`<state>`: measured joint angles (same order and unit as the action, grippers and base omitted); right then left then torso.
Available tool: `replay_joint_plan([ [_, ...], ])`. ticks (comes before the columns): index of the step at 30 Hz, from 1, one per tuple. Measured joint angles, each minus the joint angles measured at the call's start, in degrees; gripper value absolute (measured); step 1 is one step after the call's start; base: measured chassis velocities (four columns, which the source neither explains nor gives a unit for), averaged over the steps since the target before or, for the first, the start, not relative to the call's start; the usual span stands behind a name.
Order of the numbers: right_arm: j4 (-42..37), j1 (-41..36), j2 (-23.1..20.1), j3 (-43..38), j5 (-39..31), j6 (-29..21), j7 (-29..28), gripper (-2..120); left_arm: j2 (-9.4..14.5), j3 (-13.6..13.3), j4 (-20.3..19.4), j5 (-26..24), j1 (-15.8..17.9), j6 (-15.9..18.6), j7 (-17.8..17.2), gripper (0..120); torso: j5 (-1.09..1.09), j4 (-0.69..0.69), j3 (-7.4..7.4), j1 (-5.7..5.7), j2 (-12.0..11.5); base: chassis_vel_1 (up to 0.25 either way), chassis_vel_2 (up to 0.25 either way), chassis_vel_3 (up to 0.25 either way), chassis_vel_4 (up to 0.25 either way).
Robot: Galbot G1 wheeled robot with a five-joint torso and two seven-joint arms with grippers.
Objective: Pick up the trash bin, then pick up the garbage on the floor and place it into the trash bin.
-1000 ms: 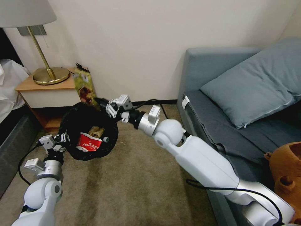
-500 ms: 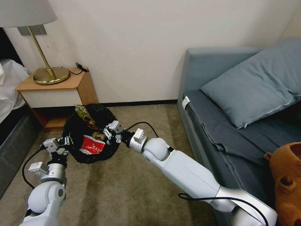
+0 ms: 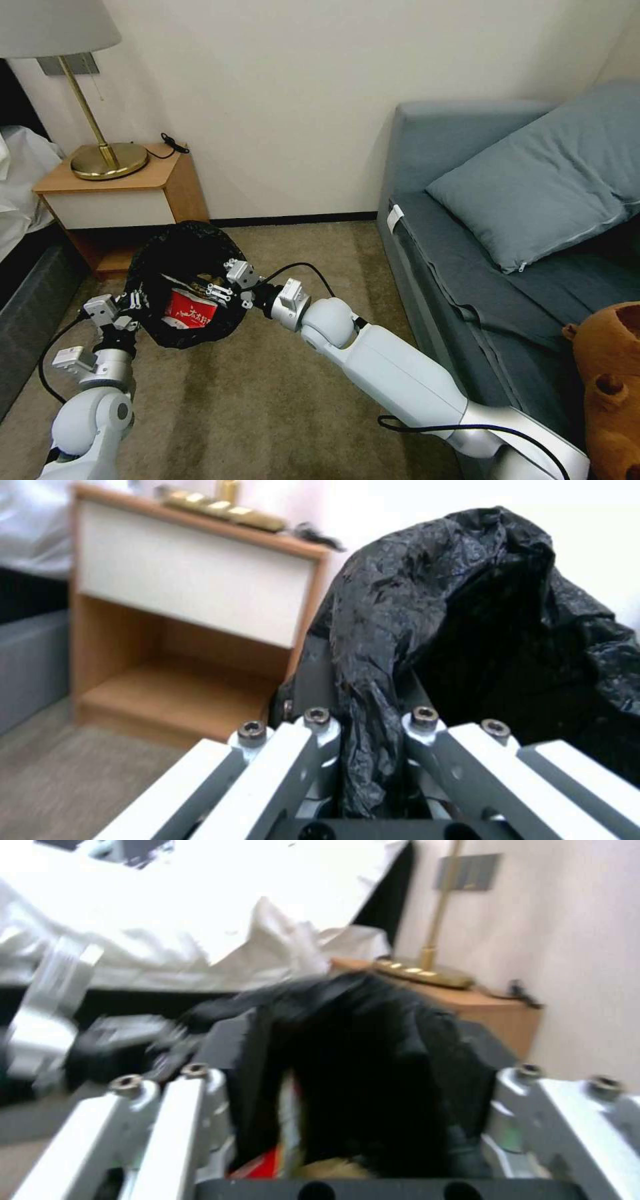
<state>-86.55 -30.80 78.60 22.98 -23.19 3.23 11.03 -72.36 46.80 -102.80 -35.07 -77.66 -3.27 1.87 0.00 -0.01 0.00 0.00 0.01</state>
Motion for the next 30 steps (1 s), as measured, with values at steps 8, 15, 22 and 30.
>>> replay_joint_plan([
  [8,-0.77,1.54,-0.57,-3.0,-0.09,-0.39,-1.07,94,0.98,1.61,2.71,-11.18,2.09,3.99,-7.89,5,0.01,0.01,0.0,0.0,0.0,0.0,0.0,0.0,0.0],
  [15,-0.4,1.11,-0.87,-3.3,1.51,-0.38,-0.76,100,2.36,2.74,7.72,-18.21,5.05,5.84,-11.28,5,0.01,0.0,0.0,0.0,-0.01,0.0,0.0,0.0,0.0],
  [22,0.44,-0.07,-1.03,-3.09,3.68,0.6,0.07,100,4.06,2.77,15.11,-21.53,6.44,1.91,-6.54,5,0.02,0.02,0.0,0.0,-0.01,0.0,0.0,0.0,0.0],
  [30,0.94,-0.87,-1.32,-2.26,5.01,1.08,1.1,100,4.4,2.29,21.97,-23.63,8.69,-0.62,-4.09,5,0.0,0.01,0.0,0.0,-0.01,0.0,0.0,0.0,0.0],
])
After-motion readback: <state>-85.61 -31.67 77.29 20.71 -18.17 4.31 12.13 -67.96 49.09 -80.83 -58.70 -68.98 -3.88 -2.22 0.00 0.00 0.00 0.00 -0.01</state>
